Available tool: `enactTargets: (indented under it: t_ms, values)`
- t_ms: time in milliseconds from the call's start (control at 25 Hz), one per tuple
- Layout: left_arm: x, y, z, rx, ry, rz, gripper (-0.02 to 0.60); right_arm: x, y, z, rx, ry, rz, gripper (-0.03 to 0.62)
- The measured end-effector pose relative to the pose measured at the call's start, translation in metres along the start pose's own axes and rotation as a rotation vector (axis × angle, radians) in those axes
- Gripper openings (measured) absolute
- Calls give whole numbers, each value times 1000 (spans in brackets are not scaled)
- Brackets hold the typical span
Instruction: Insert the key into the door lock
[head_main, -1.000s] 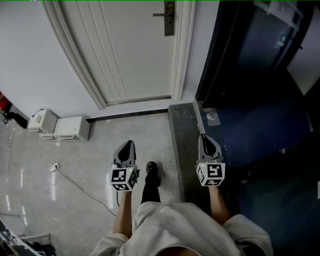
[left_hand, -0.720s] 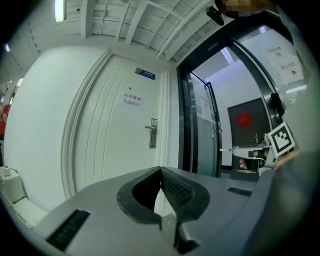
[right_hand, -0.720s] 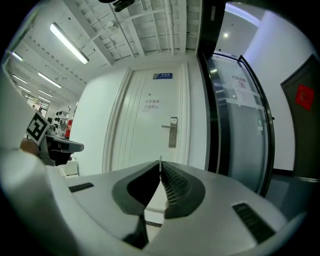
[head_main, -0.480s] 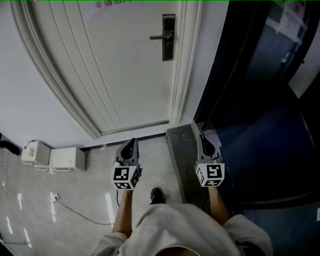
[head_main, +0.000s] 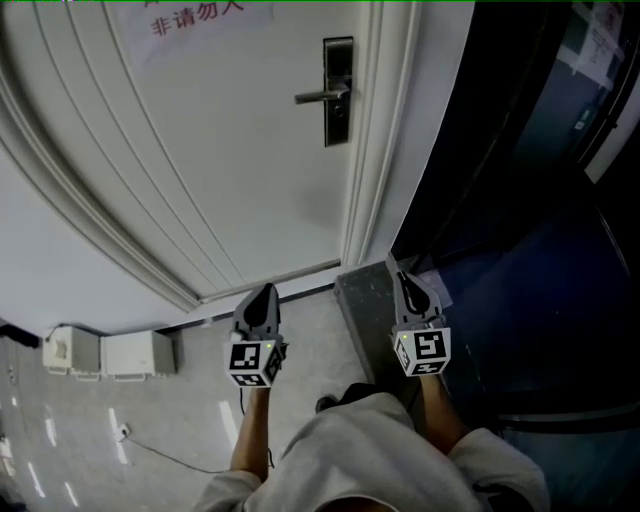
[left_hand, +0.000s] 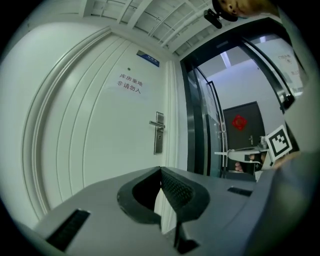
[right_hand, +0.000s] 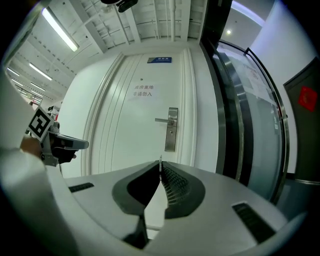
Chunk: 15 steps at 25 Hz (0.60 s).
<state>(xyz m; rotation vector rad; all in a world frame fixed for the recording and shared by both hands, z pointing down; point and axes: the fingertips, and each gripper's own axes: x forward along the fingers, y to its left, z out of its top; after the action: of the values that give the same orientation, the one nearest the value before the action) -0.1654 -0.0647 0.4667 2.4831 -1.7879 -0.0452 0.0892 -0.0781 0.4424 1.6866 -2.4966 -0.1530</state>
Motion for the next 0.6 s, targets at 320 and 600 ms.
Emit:
enactTargets:
  t_ms: [320, 600]
  values:
    - [65, 28, -23, -21, 47, 5, 18, 76, -19, -12, -11, 21, 5, 29]
    - [126, 53, -3, 5, 24, 69, 18, 155, -48, 13, -15, -60, 52, 29]
